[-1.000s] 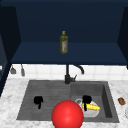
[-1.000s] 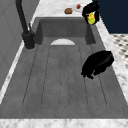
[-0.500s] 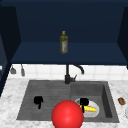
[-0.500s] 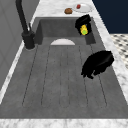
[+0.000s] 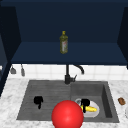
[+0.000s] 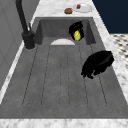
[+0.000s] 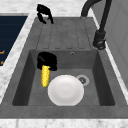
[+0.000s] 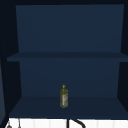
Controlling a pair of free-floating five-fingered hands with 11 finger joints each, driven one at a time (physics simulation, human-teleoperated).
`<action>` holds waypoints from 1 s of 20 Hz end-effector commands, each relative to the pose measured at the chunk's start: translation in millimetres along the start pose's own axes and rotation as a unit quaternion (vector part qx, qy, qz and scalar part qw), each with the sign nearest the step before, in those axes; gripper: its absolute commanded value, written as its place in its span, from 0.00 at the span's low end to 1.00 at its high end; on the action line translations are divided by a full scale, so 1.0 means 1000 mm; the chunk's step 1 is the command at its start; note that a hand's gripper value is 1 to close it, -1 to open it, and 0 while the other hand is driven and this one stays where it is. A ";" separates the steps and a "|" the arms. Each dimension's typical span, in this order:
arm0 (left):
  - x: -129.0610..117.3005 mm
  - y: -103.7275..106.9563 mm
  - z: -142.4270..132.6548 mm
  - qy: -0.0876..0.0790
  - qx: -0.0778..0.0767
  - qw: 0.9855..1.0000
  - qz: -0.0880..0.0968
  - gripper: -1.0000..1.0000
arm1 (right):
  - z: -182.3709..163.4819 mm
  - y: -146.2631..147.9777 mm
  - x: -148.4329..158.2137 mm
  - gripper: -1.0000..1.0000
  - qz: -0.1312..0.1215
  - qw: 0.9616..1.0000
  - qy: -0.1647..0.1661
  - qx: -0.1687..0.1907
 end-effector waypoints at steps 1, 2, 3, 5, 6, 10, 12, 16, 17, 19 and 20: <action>0.000 0.000 0.000 0.000 0.000 1.000 0.000 0.50 | -0.032 0.008 -0.011 1.00 0.014 1.000 -0.013 -0.016; 0.000 0.000 0.000 0.000 0.000 1.000 0.000 0.50 | -0.041 0.011 -0.010 1.00 0.019 1.000 -0.011 -0.014; 0.000 0.000 0.000 0.000 0.000 1.000 0.000 0.50 | -0.051 0.014 -0.012 1.00 0.021 1.000 -0.009 -0.016; 0.000 0.000 0.000 0.000 0.000 1.000 0.000 0.50 | -0.068 0.018 -0.016 1.00 0.021 0.999 -0.002 -0.024; 0.000 0.000 0.000 0.000 0.000 1.000 0.000 0.50 | -0.078 0.021 -0.018 1.00 0.021 1.000 -0.003 -0.022; 0.000 0.000 0.000 0.000 0.000 1.000 0.000 0.50 | -0.113 0.031 -0.025 1.00 0.026 0.999 -0.001 -0.023; 0.000 0.000 0.000 0.000 0.000 1.000 0.000 0.50 | -0.130 0.039 -0.027 1.00 0.025 0.999 -0.001 -0.024; 0.000 0.000 0.000 0.000 0.000 1.000 0.000 0.50 | -0.161 0.056 -0.042 1.00 0.027 0.999 -0.001 -0.036; 0.000 0.000 0.000 0.000 0.000 1.000 0.000 0.50 | -0.168 0.059 -0.046 1.00 0.029 0.999 -0.004 -0.039; 0.000 0.000 0.000 0.000 0.000 1.000 0.000 0.50 | -0.182 0.066 -0.049 1.00 0.035 0.999 -0.007 -0.040; 0.000 0.000 0.000 0.000 0.000 1.000 0.000 0.50 | -0.189 0.070 -0.051 1.00 0.037 0.998 -0.007 -0.040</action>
